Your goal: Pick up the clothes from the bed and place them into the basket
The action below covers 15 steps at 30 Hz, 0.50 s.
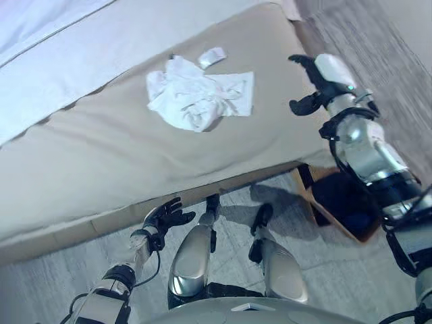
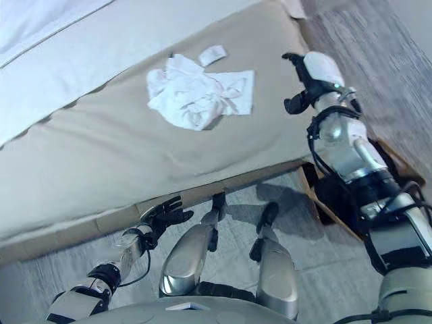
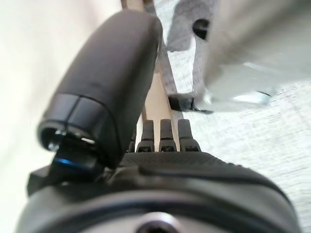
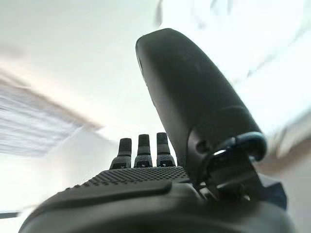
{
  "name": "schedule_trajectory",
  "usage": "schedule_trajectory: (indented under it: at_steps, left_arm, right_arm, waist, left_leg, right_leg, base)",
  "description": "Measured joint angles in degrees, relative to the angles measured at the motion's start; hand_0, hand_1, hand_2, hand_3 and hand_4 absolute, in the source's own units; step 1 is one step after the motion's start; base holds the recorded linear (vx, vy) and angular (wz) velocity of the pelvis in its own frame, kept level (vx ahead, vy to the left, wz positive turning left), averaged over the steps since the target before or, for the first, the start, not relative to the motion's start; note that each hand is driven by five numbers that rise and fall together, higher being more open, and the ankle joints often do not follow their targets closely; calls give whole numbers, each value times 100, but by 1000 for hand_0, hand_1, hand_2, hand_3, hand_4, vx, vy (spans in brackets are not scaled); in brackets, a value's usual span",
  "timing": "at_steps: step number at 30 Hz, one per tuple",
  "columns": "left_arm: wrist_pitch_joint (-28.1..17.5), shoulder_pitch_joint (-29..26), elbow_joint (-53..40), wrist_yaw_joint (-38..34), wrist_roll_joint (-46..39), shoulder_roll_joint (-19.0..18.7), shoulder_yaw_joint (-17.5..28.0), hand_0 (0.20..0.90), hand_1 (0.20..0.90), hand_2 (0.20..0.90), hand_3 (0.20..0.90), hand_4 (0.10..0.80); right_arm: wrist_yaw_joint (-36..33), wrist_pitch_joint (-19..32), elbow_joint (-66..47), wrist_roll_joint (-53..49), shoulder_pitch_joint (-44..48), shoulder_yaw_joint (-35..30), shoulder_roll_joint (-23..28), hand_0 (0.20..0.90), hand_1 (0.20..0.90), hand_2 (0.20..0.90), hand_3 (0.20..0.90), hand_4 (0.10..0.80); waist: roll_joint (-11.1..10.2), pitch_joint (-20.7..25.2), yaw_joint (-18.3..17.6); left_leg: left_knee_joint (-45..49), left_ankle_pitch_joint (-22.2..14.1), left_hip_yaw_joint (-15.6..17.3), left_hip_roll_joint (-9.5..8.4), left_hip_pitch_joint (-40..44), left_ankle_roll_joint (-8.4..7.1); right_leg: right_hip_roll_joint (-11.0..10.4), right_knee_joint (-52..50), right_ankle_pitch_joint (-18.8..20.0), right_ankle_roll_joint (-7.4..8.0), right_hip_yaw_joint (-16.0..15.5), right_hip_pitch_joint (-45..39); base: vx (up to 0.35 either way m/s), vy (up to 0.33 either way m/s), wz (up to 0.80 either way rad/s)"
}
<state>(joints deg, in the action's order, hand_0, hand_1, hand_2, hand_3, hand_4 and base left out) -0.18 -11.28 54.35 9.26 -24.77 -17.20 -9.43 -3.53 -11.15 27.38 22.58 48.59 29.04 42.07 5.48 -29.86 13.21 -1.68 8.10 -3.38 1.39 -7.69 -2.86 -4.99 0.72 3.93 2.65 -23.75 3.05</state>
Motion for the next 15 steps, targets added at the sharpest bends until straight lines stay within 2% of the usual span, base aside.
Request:
schedule_trajectory:
  at_steps: [4,7,10,12,15]
  left_arm:
    - [-2,-5,162,1,-5,-254,11,900,900,900,900,800]
    - [-1,39,195,9,-82,-435,14,900,900,900,900,800]
    - [-5,105,191,24,-274,-497,20,900,900,900,900,800]
    - [-8,118,190,105,-292,-489,20,900,900,900,900,800]
    - [-64,131,135,208,-391,-488,21,900,900,900,900,800]
  right_arm:
    - [-263,-148,1015,849,638,357,-441,900,900,900,900,800]
    - [-383,-413,1499,848,1129,371,-659,900,900,900,900,800]
    - [-446,-744,1961,794,1587,359,-936,900,900,900,900,800]
    - [-443,-853,2268,780,1682,360,-999,900,900,900,900,800]
    - [-440,-1008,2885,790,1721,357,-1079,900,900,900,900,800]
  waist:
    - [-48,14,502]
    - [-80,39,838]
    - [-126,98,1082]
    - [-126,98,1266]
    - [-121,103,1385]
  left_leg:
    - [129,-6,-416,-168,-109,4]
    - [271,-82,-700,-358,-356,5]
    - [527,-120,-805,-525,-836,15]
    - [648,-123,-878,-653,-1049,7]
    - [842,-166,-1087,-804,-1322,2]
  right_leg:
    - [-236,-336,-258,55,-395,-47]
    - [-471,-683,-437,78,-631,128]
    - [-715,-1106,-574,103,-696,589]
    - [-851,-1344,-661,207,-737,781]
    - [-1050,-1682,-842,205,-891,946]
  base:
    - [59,111,57]
    - [6,141,60]
    - [-40,70,30]
    - [-27,30,31]
    - [-13,-7,44]
